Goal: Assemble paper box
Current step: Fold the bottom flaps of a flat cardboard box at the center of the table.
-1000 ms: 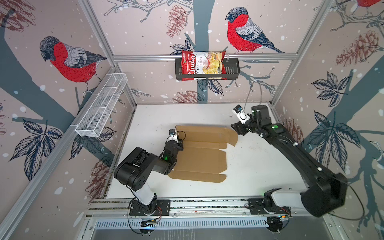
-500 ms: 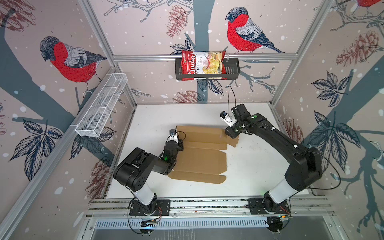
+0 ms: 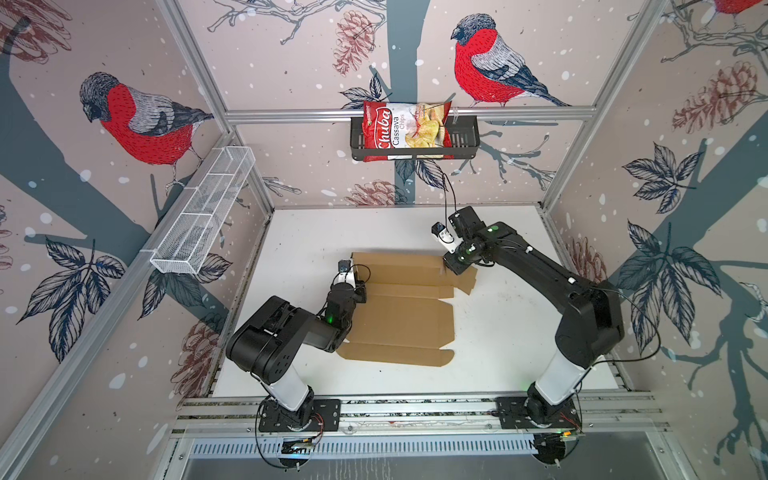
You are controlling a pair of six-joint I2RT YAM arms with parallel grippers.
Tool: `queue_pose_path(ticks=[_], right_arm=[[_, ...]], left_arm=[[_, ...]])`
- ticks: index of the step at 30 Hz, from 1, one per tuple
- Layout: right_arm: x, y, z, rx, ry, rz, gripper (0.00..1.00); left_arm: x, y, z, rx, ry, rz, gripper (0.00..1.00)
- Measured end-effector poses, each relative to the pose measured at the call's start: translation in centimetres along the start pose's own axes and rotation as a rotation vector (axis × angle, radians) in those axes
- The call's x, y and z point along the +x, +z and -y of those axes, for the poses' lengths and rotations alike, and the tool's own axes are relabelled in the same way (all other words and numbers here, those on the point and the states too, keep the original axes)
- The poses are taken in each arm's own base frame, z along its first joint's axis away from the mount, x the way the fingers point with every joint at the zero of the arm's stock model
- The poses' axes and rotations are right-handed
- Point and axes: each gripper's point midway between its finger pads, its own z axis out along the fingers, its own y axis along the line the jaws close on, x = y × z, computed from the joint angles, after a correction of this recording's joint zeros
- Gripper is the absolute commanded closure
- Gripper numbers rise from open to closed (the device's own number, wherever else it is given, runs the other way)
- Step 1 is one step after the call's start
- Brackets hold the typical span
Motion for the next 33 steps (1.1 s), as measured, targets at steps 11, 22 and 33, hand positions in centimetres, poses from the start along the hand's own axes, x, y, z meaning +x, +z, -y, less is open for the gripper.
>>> queue_pose_path(ticks=[11,22,33], right_arm=[[-0.6,0.7,0.2,0.009,0.372,-0.040,0.73],[-2.2,1.1,0.9,0.024,0.588,-0.074,0.62],[1.9,3.3,1.3,-0.041,0.284,-0.143,0.62]], left_arm=[[0.2,-0.9,0.3,-0.035,0.006,0.013,0.98],[-0.2,-1.4,0.3,-0.061,0.011,0.034,0.98],[0.7,-1.8,0.9,0.035,0.011,0.026,0.97]])
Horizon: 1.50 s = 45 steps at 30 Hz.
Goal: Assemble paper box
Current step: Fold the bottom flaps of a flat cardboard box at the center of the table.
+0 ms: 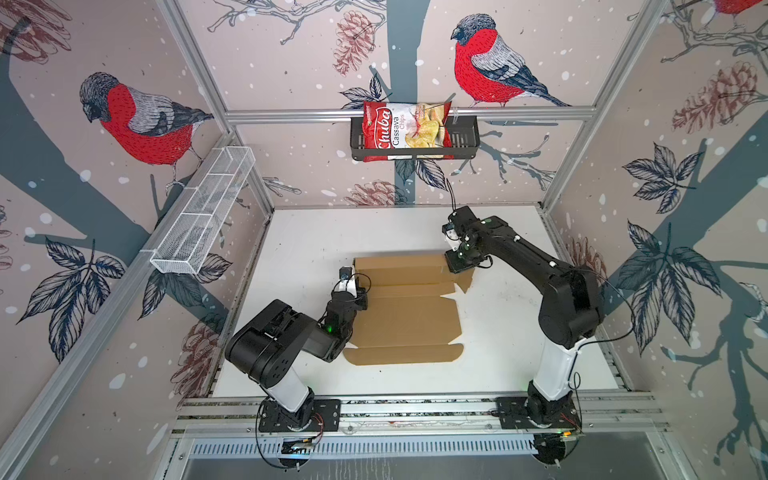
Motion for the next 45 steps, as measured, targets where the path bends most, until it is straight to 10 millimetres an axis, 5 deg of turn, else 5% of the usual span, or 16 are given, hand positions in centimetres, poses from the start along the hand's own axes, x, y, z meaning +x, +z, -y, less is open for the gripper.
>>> queue_pose_path(ticks=[11,21,31,40,45], right_arm=[[-1.0,0.2,0.0,-0.052,0.063,0.052,0.76],[-2.4,-2.4,-2.4,-0.165,0.182,0.102,0.73],[0.2,0.5,-3.3,-0.202,0.256,0.097,0.63],[-2.2,-1.5,-4.0,-0.197,0.308,0.198,0.57],[-0.5,-1.8,-3.8,-0.197,0.244,0.185,0.60]], left_arm=[[-0.1,-0.1,-0.4,-0.026,-0.017,0.008,0.98],[-1.0,0.6,-0.9,-0.077,-0.040,0.030,0.98],[0.3,0.3,-0.7,-0.065,-0.062,0.004,0.97],[0.2,-0.4,-1.3,-0.113,-0.049,0.014,0.99],[0.1,0.2,-1.2,-0.131,-0.051,-0.006,1.00]])
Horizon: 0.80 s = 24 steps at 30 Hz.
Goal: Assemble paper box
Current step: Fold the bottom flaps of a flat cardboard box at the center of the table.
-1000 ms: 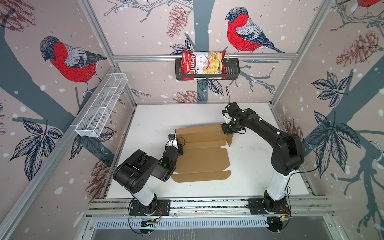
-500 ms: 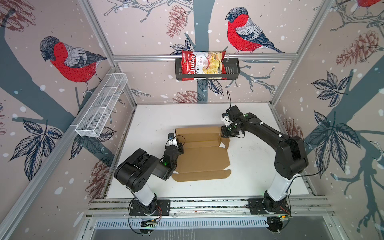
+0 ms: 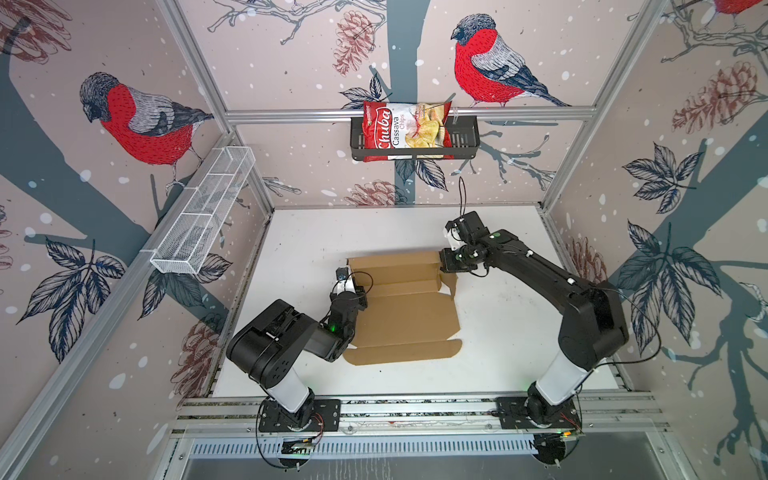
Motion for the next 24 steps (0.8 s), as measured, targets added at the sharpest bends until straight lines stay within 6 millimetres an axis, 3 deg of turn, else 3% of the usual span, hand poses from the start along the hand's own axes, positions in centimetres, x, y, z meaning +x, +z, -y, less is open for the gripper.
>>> queue_pose_path(ticks=[4,7,11,17,24], right_arm=[[1.4,0.1,0.4,-0.035,-0.033,-0.022,0.58],[1.6,-0.7,-0.3,-0.096,-0.059,0.010,0.51],[2.1,-2.0,-0.6,-0.162,-0.099,0.059,0.52],[3.4,-1.5,-0.6,-0.208,-0.138,0.047,0.52],[2.5,-1.3,-1.7,-0.240,-0.213,0.121,0.47]], left_arm=[[0.2,0.2,0.1,-0.007,-0.002,-0.016,1.00],[0.2,0.3,0.0,-0.022,-0.011,-0.019,1.00],[0.0,0.6,-0.3,-0.052,-0.027,-0.028,1.00],[0.0,0.9,-0.5,-0.074,-0.037,-0.032,1.00],[0.2,0.5,-0.4,-0.049,-0.031,-0.018,1.00]])
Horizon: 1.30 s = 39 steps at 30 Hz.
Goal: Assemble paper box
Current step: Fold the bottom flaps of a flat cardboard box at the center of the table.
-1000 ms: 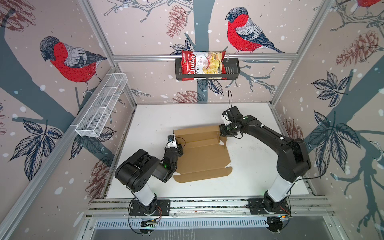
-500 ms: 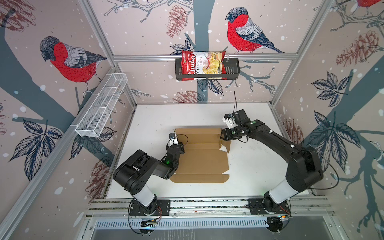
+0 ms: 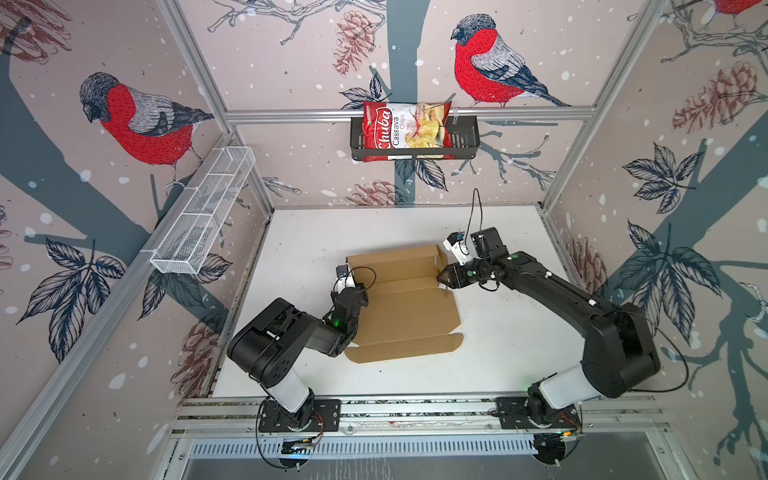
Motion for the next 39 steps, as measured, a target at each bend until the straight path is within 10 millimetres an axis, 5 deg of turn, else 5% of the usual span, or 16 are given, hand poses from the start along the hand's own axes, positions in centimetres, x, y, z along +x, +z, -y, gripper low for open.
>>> queue_pose_path(ticks=[14,26,31,39], right_arm=[[0.4,0.8,-0.8,-0.021,-0.374,0.142,0.37],[2.3,1.2,-0.3,-0.024,-0.666,0.000,0.28],[2.7,0.5,0.1,0.000,-0.809,-0.038,0.36],[2.8,1.3,1.8,0.099,-0.908,-0.050,0.70]], left_arm=[[0.3,-0.7,1.1,0.095,0.061,0.007,1.00],[0.3,-0.9,1.4,0.117,0.084,-0.009,1.00],[0.4,-0.9,1.5,0.129,0.087,-0.012,1.00],[0.4,-1.1,1.7,0.146,0.087,-0.009,1.00]])
